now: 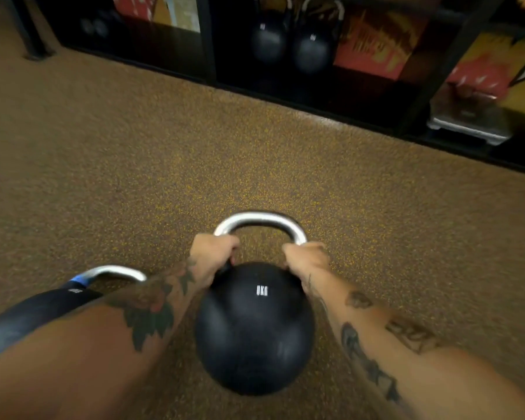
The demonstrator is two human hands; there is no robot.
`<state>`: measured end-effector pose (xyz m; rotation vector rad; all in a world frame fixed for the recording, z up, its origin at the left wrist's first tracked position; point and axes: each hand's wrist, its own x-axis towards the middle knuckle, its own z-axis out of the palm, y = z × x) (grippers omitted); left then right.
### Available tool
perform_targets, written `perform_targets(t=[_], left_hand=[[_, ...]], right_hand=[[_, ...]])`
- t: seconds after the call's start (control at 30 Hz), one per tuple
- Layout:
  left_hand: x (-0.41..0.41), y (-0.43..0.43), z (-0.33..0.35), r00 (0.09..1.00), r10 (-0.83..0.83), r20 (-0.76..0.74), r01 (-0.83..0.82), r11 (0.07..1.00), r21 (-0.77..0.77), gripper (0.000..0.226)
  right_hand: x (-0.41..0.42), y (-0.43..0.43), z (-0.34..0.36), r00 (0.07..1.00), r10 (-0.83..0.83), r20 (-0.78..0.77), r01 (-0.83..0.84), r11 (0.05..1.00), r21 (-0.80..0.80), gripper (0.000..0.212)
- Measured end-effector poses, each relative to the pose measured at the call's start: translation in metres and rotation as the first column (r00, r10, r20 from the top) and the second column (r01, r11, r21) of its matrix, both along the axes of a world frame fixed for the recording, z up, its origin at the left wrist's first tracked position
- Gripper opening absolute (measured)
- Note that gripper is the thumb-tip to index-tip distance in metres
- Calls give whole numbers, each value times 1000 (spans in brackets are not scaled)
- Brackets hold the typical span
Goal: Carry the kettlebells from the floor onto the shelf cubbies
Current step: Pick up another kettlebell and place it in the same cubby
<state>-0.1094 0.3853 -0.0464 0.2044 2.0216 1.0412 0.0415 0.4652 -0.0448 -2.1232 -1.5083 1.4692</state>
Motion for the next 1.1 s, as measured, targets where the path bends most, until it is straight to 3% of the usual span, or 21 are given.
perform_targets(t=[0.2, 0.3, 0.37, 0.43, 0.6, 0.87, 1.1], left_hand=[[-37, 71, 154, 985, 6, -174, 69, 904, 423, 40], [-48, 82, 229, 952, 27, -304, 167, 787, 594, 45], [-51, 85, 272, 923, 49, -382, 243, 696, 676, 52], [-51, 85, 317, 891, 83, -446, 314, 598, 737, 55], [-47, 77, 406, 887, 135, -441, 354, 412, 839, 53], [-46, 73, 542, 899, 85, -429, 360, 412, 837, 54], [-55, 63, 734, 888, 40, -458, 404, 407, 819, 50]], right_hand=[[-30, 71, 151, 964, -8, -267, 113, 917, 382, 44], [-33, 84, 233, 905, 91, -417, 164, 828, 536, 18], [-33, 83, 278, 851, 155, -502, 208, 778, 593, 5], [-30, 77, 320, 798, 209, -566, 266, 720, 641, 5], [-28, 60, 409, 732, 266, -627, 398, 581, 710, 6], [-30, 48, 544, 723, 210, -658, 467, 554, 690, 11], [-35, 39, 740, 758, 221, -614, 446, 512, 734, 8]])
